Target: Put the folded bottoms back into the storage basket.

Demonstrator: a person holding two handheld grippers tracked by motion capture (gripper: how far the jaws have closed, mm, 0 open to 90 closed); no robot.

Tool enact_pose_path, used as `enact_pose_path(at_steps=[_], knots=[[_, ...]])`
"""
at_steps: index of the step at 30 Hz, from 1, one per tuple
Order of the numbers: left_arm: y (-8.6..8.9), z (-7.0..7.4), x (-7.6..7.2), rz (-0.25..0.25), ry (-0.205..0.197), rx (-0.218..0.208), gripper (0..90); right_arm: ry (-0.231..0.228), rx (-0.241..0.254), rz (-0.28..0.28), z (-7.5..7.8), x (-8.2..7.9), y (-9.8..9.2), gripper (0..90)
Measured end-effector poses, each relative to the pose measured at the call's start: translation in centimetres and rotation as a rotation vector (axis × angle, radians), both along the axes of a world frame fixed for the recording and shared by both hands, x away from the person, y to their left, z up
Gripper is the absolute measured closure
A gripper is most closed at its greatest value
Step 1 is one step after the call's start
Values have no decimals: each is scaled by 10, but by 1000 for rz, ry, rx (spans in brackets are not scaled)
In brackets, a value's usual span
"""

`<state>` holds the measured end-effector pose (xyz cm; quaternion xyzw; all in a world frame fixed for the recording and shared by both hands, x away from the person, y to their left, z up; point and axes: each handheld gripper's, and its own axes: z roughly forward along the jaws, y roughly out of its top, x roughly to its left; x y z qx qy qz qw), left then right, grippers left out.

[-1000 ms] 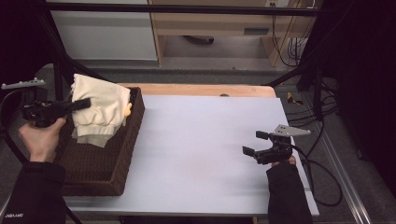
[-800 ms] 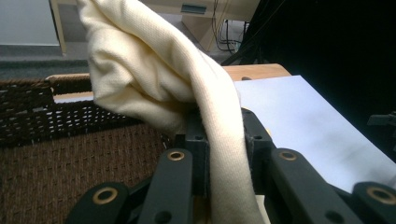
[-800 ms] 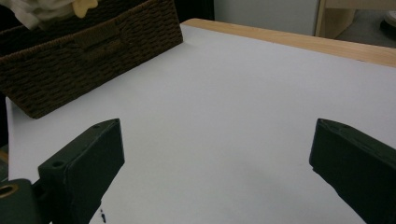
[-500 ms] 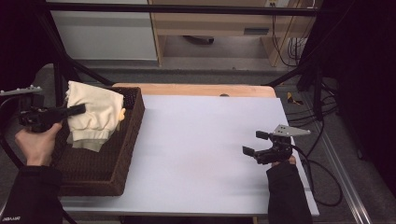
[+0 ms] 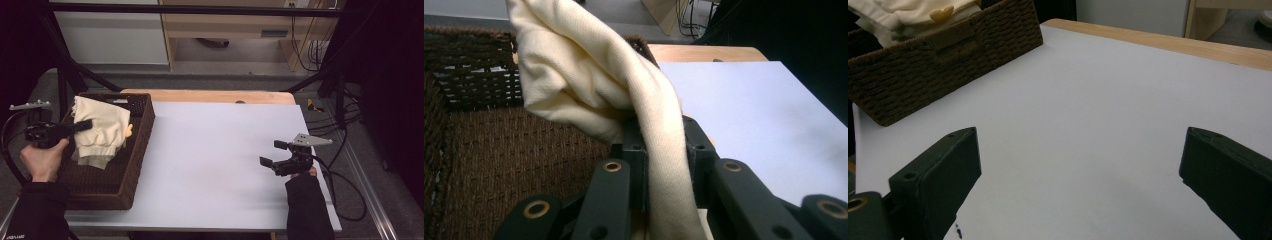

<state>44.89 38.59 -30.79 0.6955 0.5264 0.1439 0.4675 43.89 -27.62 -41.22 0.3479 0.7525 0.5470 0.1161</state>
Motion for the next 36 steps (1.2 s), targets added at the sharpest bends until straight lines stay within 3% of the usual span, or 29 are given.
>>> enact_pose_path(at_steps=[13, 31, 36], knots=[[3, -27, 2, 19, 44, 12, 763, 0, 0, 0, 0, 0, 0, 33], [-8, -58, 10, -7, 118, 30, 761, -1, -1, -1, 0, 0, 0, 34], [-10, -61, 12, -20, 135, 47, 758, 2, -2, -2, -1, 0, 1, 34]])
